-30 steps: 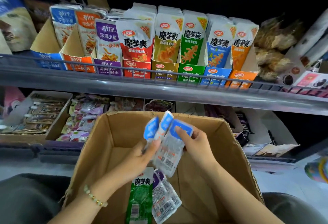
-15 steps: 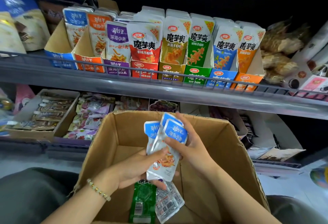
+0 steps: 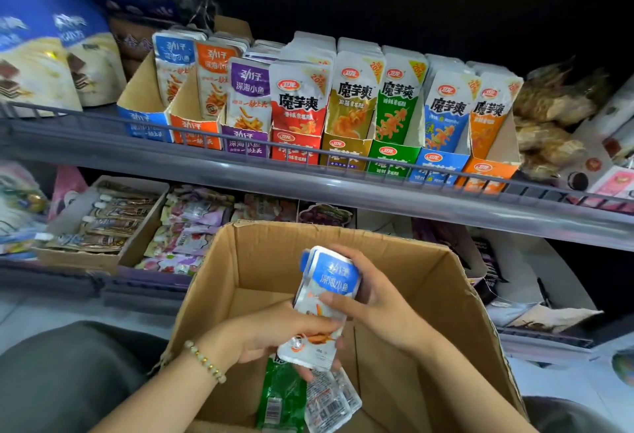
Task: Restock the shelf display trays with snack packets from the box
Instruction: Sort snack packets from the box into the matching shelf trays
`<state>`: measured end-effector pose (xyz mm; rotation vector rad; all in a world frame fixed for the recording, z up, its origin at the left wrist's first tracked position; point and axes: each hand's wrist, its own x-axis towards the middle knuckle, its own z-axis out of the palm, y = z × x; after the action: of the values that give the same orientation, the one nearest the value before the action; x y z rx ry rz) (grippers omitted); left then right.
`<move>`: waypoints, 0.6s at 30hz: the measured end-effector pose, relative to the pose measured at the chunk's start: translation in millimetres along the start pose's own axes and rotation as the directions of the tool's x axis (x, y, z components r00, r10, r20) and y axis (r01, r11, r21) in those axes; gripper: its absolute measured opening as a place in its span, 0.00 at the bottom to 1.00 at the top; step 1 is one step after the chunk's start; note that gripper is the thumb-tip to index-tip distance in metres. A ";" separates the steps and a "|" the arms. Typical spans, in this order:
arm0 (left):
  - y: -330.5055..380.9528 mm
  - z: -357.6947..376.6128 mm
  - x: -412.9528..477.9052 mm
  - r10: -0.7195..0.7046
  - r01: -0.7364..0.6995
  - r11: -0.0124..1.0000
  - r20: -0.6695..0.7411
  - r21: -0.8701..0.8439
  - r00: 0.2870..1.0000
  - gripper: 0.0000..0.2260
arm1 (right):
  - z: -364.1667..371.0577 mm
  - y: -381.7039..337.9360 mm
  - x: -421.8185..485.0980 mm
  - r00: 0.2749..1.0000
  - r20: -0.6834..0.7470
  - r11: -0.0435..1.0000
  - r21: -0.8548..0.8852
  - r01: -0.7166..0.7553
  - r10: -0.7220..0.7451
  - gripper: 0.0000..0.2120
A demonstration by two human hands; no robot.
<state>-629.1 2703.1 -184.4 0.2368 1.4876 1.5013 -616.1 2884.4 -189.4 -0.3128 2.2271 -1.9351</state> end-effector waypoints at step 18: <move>45.9 -17.6 -42.4 0.602 -0.427 0.743 -0.235 0.516 0.763 0.14 | -11.5 -120.2 26.0 0.995 -0.048 0.959 -0.267 -0.093 0.083 0.25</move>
<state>-642.1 2671.1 -129.5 0.7193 2.2203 1.6991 -638.9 2872.3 -68.6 -0.2108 2.4845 -1.6071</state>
